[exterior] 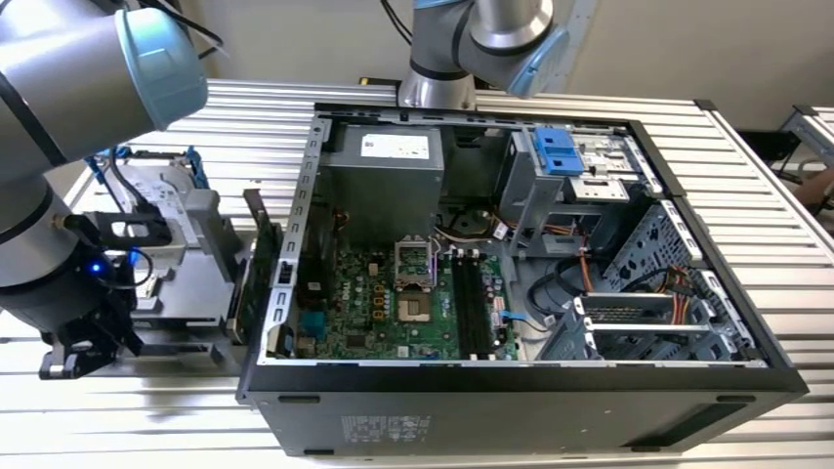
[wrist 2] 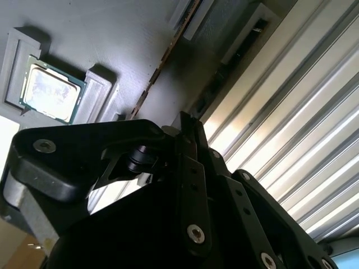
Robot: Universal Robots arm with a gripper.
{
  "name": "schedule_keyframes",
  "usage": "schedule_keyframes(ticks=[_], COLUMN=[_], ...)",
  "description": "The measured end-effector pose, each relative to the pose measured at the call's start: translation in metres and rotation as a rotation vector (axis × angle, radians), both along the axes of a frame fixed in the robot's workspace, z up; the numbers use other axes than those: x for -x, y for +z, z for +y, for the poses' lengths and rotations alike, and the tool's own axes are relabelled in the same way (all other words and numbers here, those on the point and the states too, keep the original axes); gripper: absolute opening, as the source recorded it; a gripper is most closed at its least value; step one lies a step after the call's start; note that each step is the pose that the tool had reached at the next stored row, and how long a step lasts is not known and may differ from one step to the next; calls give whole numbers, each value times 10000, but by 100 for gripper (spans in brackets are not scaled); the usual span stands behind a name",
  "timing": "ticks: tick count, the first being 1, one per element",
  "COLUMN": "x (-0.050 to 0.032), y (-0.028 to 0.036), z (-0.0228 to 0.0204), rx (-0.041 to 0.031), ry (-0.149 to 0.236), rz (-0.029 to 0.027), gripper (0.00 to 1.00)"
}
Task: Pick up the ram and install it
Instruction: 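Pick up the ram and move it above insertion slot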
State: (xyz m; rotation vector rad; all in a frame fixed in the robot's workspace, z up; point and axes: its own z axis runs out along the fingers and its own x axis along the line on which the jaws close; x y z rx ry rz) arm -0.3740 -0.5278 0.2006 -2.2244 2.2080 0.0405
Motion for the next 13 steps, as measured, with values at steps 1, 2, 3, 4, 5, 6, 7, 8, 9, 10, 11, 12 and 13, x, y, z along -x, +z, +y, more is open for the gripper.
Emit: schedule_keyframes(ticks=[1, 2, 3, 4, 5, 6, 7, 8, 9, 10, 11, 12, 13], x=[0, 0, 0, 0, 0, 0, 0, 1, 0, 0, 0, 1, 1], y=[13, 26, 38, 50, 60, 69, 80, 90, 101, 111, 124, 135, 147], z=[0, 0, 0, 0, 0, 0, 0, 0, 0, 0, 0, 0, 0], rx=[1, 0, 1, 1, 0, 0, 1, 0, 0, 0, 0, 1, 1], ry=[0, 0, -1, 0, -1, 0, 0, -1, -1, 0, 0, -1, -1], rz=[1, 0, 0, 0, 0, 0, 1, 0, 0, 0, 1, 1, 1], gripper=[0, 0, 0, 0, 0, 0, 0, 0, 0, 0, 0, 0, 0])
